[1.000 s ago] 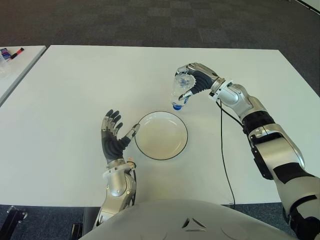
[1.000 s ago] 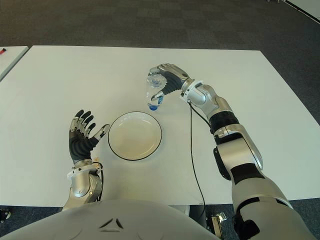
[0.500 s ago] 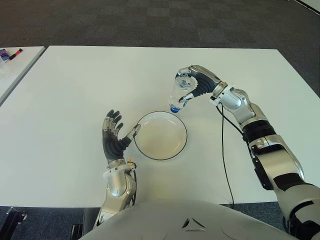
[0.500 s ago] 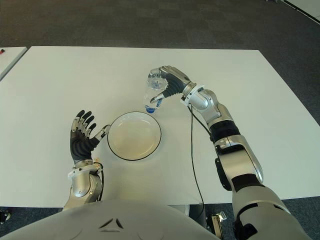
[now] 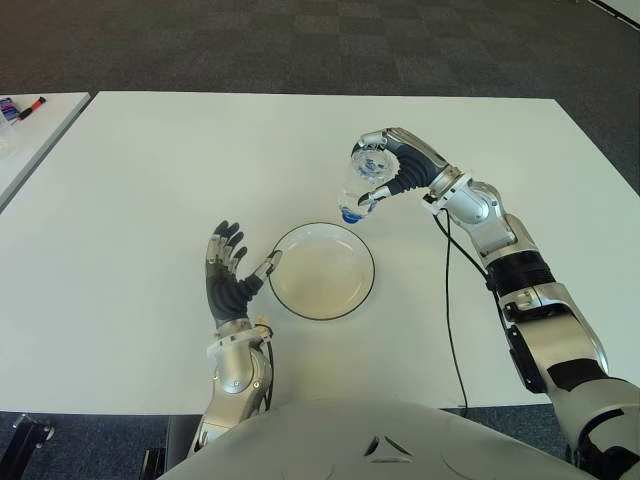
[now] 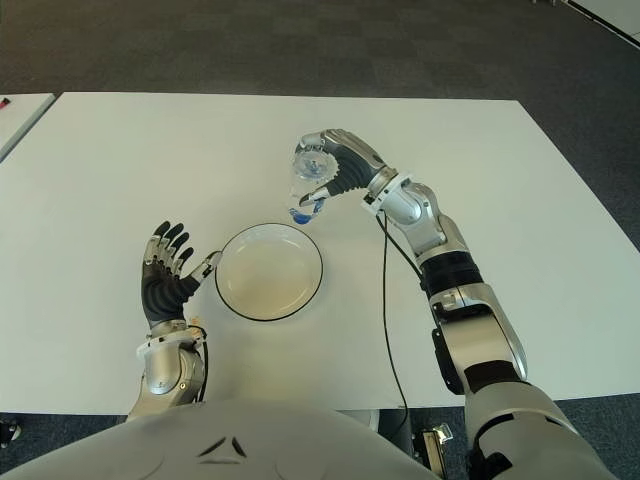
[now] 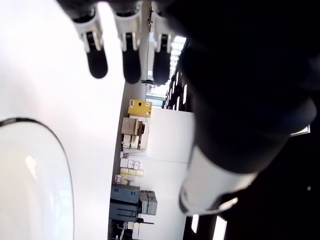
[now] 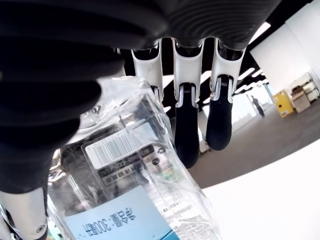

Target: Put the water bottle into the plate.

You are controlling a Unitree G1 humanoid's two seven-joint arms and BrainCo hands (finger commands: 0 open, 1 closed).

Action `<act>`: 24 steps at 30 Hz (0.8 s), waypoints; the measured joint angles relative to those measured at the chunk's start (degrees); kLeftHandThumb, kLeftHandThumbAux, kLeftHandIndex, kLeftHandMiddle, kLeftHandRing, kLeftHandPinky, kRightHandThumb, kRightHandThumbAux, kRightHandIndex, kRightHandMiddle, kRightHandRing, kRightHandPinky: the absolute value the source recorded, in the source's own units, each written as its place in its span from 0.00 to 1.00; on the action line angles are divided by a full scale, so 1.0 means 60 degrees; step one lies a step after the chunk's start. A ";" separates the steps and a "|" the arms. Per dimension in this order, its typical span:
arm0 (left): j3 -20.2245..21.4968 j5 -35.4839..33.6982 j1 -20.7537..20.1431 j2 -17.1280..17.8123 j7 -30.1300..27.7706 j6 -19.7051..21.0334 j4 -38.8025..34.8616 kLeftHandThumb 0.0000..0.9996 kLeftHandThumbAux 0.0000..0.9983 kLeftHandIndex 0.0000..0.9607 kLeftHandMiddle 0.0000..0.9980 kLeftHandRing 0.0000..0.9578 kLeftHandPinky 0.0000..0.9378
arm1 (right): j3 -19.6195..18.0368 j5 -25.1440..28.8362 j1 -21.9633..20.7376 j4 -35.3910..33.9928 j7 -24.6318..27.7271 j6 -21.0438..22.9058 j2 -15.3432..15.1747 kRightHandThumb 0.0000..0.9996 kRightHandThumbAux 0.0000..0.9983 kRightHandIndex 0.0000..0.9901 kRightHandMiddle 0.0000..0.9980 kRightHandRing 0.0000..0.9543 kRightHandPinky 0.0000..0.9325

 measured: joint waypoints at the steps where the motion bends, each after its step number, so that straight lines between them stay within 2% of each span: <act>1: 0.0011 -0.0001 0.0000 -0.0005 -0.0007 -0.0016 0.0007 0.00 0.96 0.15 0.17 0.17 0.19 | -0.0047 0.0052 0.0074 -0.0137 0.0025 0.0011 0.0000 1.00 0.67 0.38 0.48 0.52 0.50; 11: 0.0102 0.0001 0.0001 -0.0058 -0.0140 -0.0156 0.0108 0.00 0.97 0.15 0.18 0.17 0.19 | -0.0322 0.0518 0.0651 -0.1463 0.0194 0.0105 0.0044 1.00 0.67 0.38 0.49 0.51 0.50; 17: 0.0258 0.0008 -0.0501 -0.0185 -0.0146 -0.0187 0.0244 0.00 0.97 0.15 0.18 0.17 0.19 | -0.0475 0.0772 0.0941 -0.2203 0.0372 0.0233 0.0162 1.00 0.67 0.38 0.49 0.51 0.50; 24: 0.0273 0.0021 -0.0644 -0.0198 -0.0152 -0.0217 0.0318 0.00 0.97 0.16 0.18 0.17 0.18 | -0.0580 0.1140 0.1226 -0.2746 0.0570 0.0364 0.0324 1.00 0.67 0.39 0.49 0.52 0.49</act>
